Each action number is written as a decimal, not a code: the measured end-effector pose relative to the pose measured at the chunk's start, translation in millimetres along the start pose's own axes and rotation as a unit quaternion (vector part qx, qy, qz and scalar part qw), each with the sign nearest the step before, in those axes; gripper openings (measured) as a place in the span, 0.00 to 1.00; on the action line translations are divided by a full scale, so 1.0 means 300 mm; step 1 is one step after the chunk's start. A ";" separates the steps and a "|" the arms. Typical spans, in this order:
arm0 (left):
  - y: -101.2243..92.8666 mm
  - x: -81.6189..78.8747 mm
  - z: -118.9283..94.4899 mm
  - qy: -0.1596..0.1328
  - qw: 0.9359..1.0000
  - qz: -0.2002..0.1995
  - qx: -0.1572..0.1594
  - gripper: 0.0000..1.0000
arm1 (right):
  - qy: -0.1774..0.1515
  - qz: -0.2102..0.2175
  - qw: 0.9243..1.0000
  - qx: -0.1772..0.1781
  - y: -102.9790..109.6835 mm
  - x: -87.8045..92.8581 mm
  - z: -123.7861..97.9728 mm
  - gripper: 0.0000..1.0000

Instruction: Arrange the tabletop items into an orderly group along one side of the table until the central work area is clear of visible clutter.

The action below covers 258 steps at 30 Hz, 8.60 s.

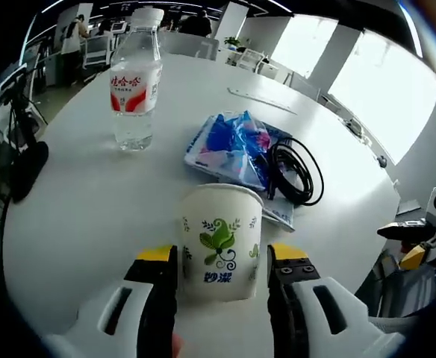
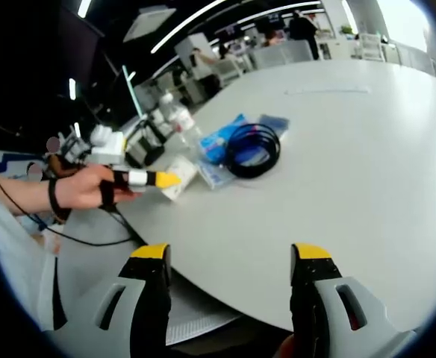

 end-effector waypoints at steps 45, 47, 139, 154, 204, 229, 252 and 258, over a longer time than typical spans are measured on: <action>-0.260 0.096 -0.138 -0.012 0.986 0.131 0.098 0.37 | 0.011 -0.048 0.994 -0.096 0.137 -0.134 0.182 0.57; -0.278 0.100 -0.139 -0.013 0.984 0.147 0.104 0.37 | 0.011 -0.048 0.993 -0.104 0.145 -0.137 0.190 0.56; 0.021 0.001 -0.192 -0.083 0.996 -0.010 0.012 0.41 | -0.115 0.173 0.974 -0.089 -0.006 -0.100 0.096 0.00; 0.058 0.023 -0.213 -0.080 0.997 -0.011 -0.004 0.45 | -0.106 0.150 0.980 -0.070 -0.065 -0.187 0.110 0.00; -0.033 0.038 -0.237 -0.077 0.996 -0.009 0.051 0.46 | 0.062 -0.134 0.978 -0.151 0.154 -0.589 0.591 0.00; 0.018 0.028 -0.254 -0.086 0.995 -0.028 0.036 0.46 | 0.183 -0.284 0.931 -0.138 0.138 -0.718 0.888 0.00; 0.049 0.027 -0.252 -0.084 0.995 -0.042 0.030 0.46 | 0.257 -0.400 0.874 -0.104 0.118 -0.701 1.056 0.10; 0.041 0.035 -0.252 -0.082 0.995 -0.044 0.032 0.46 | 0.248 -0.399 0.876 -0.105 0.121 -0.698 1.024 0.15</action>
Point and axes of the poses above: the point that each gripper's makers call its tool centre point, and the gripper's own axes: z roughly forward along the fingers, y roughly to its left, x roughly out of its underside, the point moved 3 cm from there along -z, roughly backward along the fingers, and after that the axes turned 9 degrees about -x, right-handed, at the moved point
